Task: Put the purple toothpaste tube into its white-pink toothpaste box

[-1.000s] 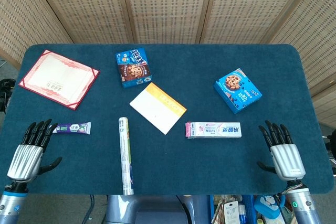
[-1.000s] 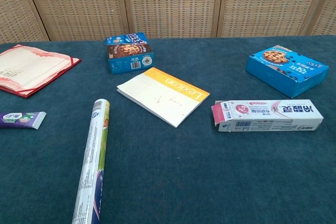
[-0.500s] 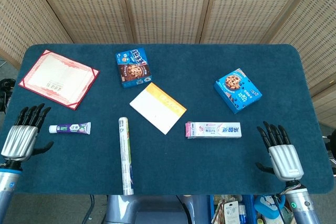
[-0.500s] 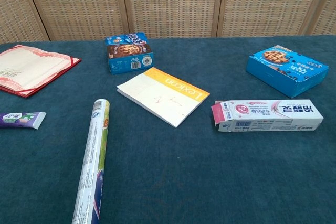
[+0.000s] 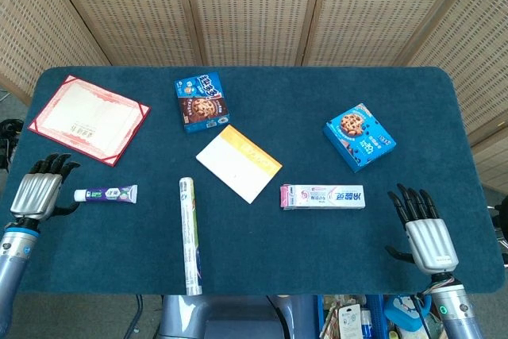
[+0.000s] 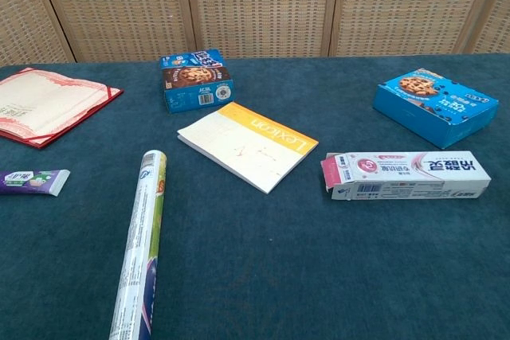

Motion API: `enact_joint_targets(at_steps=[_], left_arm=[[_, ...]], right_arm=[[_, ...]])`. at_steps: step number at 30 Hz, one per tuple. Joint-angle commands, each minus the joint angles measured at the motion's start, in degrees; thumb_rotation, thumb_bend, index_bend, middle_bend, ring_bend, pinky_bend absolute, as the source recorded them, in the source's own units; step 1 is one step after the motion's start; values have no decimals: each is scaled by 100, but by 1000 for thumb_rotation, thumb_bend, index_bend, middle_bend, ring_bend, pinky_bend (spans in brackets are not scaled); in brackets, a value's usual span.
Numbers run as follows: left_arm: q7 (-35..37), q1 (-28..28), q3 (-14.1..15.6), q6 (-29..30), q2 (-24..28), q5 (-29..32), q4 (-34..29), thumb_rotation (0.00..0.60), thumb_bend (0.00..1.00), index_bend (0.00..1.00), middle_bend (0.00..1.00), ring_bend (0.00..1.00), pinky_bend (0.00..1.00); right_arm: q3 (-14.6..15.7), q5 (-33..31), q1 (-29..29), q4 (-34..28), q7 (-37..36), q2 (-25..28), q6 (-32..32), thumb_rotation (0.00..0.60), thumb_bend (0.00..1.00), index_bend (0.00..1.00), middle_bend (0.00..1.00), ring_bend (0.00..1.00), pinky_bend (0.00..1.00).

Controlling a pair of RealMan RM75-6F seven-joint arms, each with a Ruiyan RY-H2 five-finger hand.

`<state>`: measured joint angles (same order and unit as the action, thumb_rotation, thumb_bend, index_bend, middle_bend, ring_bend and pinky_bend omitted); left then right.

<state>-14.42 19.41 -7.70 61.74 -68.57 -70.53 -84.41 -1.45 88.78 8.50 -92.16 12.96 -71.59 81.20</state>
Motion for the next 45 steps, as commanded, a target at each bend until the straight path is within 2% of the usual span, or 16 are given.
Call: enact_joint_targets(at_steps=[1,17,23,45], left_arm=[[33,80,28,-125,-113,97,192,600,231,234,139,90,146],[-9,391,156,-817,-646,554,1110,600,234,306,199,136,178],[-69,480,158,-893,-842,608,1284,600,234,312,202,137,179],[-631,721,197,-944,-1184,954,1442,600,234,357,236,157,191]], right_arm=[[-3,-6,-3,4,-10,-2,4,600,0,0,0,0,0],[4,9,-3,11,-6,-20,2,600,0,0,0,0,0],[-1,-7,-6,19,-21,-18,2,600,0,0,0,0,0],[-23,-34,-15,34,-79,-9,19,600,0,0,0,0,0]])
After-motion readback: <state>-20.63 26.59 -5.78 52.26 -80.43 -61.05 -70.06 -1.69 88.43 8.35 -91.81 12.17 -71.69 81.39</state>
